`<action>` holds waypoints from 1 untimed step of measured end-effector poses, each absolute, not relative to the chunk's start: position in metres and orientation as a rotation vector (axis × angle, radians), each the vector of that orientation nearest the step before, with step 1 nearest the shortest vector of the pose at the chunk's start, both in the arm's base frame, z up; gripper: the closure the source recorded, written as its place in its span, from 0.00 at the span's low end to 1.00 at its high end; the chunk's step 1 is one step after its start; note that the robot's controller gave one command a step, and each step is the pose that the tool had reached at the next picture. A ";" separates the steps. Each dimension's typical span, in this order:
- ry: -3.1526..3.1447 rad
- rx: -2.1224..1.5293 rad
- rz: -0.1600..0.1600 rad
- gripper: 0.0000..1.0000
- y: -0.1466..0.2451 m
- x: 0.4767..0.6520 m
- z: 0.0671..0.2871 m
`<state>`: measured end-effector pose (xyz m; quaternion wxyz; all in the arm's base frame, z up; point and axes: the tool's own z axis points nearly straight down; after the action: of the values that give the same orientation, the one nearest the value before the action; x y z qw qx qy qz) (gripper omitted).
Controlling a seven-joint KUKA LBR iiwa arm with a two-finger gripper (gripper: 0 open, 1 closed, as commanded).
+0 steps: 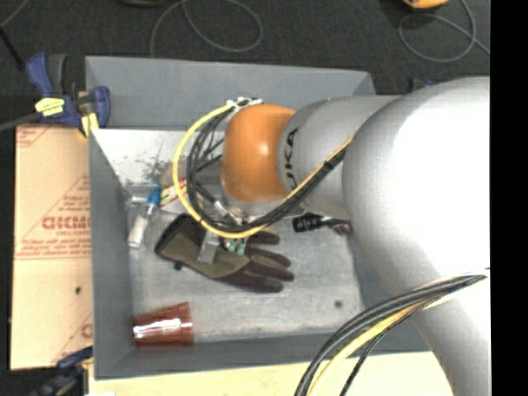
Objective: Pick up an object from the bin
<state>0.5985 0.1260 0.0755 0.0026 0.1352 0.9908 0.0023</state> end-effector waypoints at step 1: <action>3.091 0.533 0.008 1.00 0.100 0.595 0.097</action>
Offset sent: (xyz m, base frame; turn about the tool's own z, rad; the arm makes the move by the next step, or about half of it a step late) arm 0.0000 0.0000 0.0000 0.0000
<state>0.5949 0.0998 0.0974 0.0025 0.1700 0.9854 0.0027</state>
